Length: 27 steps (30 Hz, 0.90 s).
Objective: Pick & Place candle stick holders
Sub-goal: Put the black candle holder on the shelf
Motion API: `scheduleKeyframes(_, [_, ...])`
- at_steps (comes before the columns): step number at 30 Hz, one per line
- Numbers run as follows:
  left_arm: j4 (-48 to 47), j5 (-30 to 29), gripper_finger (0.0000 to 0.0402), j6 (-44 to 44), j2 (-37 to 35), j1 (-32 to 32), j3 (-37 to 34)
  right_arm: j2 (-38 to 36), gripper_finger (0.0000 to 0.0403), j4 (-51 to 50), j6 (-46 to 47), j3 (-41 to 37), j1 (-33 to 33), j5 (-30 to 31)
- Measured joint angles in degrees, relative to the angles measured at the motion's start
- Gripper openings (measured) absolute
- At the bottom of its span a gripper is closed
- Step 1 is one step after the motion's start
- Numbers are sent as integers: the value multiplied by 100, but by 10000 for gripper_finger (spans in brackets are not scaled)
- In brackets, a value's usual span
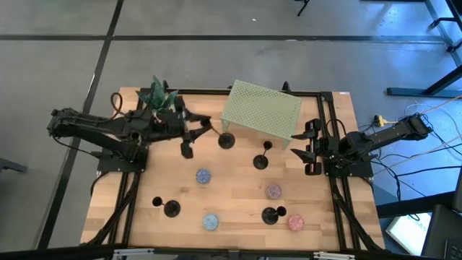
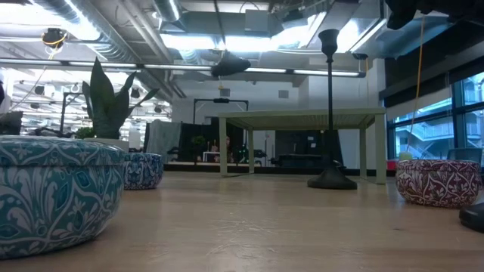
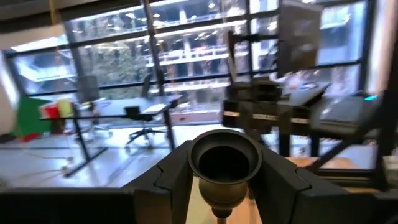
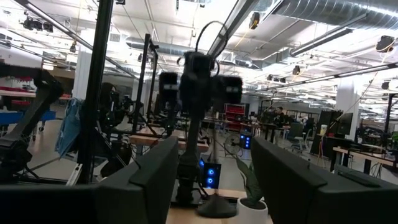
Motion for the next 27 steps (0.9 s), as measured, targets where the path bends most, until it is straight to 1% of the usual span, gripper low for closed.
scheduleKeyframes(3, [-295,131,136,8,441,396,548,0,209,1,2,0,1,0])
scheduleKeyframes(8, [-312,673,136,-136,1173,1107,1173,1,209,11,1,0,1,0])
scheduleKeyframes(13, [-269,1371,136,-407,1793,1958,1637,0,209,11,-11,0,0,0])
scheduleKeyframes(18, [-218,1845,137,-534,2306,2842,2014,0,209,-5,-4,0,0,0])
scheduleKeyframes(20, [-62,2012,137,-545,2517,3150,2107,0,209,-29,4,0,2,0])
scheduleKeyframes(23, [297,2267,137,-563,2809,3513,2179,0,209,-39,2,0,0,0])
scheduleKeyframes(27, [584,2531,137,-854,3169,3847,2193,0,209,-39,-14,0,1,0])
